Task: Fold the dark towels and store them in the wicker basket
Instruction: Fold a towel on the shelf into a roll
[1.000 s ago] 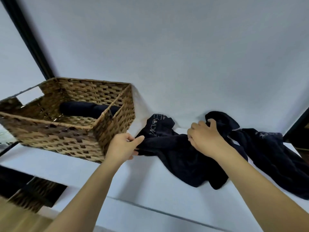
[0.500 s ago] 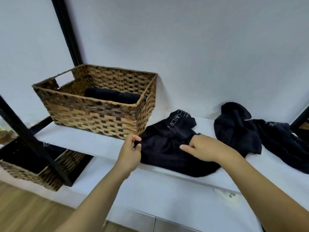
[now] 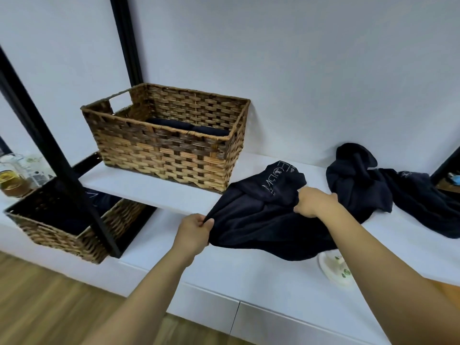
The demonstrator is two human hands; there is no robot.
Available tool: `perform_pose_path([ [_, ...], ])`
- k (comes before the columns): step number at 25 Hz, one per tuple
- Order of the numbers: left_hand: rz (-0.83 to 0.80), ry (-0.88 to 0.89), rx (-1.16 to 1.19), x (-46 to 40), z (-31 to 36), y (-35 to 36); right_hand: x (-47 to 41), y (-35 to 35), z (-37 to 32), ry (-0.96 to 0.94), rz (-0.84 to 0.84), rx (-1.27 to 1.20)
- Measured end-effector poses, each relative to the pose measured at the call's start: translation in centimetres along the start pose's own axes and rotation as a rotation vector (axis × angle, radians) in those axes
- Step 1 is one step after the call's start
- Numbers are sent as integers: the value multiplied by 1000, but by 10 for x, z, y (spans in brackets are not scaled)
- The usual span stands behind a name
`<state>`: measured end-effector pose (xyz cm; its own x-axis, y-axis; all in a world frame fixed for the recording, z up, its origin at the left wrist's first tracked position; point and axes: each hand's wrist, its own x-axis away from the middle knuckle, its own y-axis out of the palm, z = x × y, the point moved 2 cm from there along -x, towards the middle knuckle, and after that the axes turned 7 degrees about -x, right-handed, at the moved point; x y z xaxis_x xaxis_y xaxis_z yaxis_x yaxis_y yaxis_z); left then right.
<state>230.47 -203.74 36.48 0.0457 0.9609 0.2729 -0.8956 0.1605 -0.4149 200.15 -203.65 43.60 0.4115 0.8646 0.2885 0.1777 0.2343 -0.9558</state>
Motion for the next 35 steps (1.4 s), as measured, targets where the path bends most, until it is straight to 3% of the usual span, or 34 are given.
perform_pose_path([
  [3,-20,-90,168,3,-5,-13,11,0,-7,-120,8,-208],
  [6,74,-138,413,2,-13,-43,38,-6,-26,-264,64,-880],
  [9,160,-154,558,14,-36,-76,72,6,-54,-254,-143,-1181],
  [12,195,-289,507,33,-85,-102,94,44,-91,-253,-398,-1140],
  [15,267,-407,308,65,-135,-128,104,96,-121,-216,-477,-1117],
  [21,396,-459,137,122,-181,-185,122,175,-157,-198,-709,-989],
  [26,398,-469,81,140,-198,-205,130,184,-173,-180,-584,-1034],
  [31,289,-439,84,143,-181,-207,138,167,-176,-271,-634,-1100],
  [33,246,-417,-41,141,-178,-205,140,162,-171,-338,-603,-979],
  [35,255,-345,-205,138,-176,-202,138,161,-165,-401,-430,-806],
])
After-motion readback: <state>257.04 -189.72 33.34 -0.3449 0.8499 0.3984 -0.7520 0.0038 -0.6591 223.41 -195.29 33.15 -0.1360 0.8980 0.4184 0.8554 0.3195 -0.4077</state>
